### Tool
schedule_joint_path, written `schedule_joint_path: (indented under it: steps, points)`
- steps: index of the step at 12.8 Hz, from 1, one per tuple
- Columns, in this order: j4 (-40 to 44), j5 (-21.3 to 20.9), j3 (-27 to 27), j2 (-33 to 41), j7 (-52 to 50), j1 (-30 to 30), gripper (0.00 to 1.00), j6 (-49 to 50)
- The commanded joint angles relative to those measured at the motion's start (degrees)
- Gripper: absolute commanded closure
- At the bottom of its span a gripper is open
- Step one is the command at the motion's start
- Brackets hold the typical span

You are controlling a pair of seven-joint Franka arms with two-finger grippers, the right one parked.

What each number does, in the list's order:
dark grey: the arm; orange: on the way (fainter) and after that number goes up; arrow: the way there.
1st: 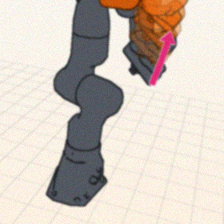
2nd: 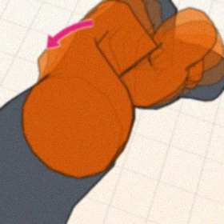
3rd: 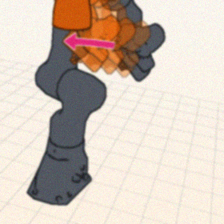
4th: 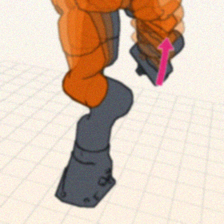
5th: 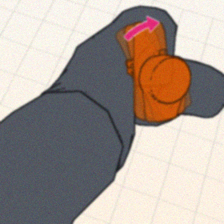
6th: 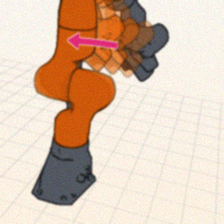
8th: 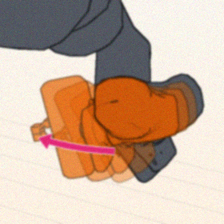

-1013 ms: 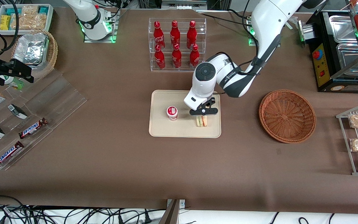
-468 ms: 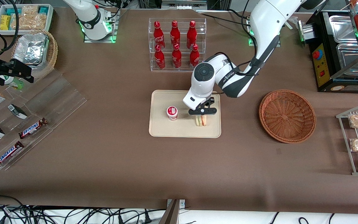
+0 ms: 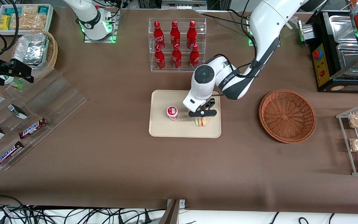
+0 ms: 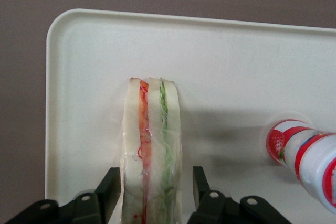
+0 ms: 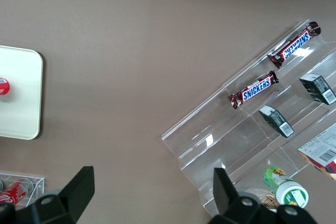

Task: Place sandwich from basket to tray
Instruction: 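Lower the sandwich onto the tray beside the red-and-white bottle, then open the left gripper and release the sandwich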

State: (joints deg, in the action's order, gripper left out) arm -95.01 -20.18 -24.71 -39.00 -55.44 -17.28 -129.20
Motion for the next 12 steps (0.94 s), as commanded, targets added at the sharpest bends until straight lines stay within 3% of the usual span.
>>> schedule_joint_path:
  steps: [1, 7, 12]
  points:
    - [2.19, -1.79, 0.36, -0.82, -0.99, -0.65, 0.0, 0.53]
    - [8.61, 0.05, -0.51, 2.51, -0.46, 0.75, 0.0, 10.62]
    - [8.7, 9.43, -0.52, 11.55, 10.31, 5.84, 0.0, 20.01]
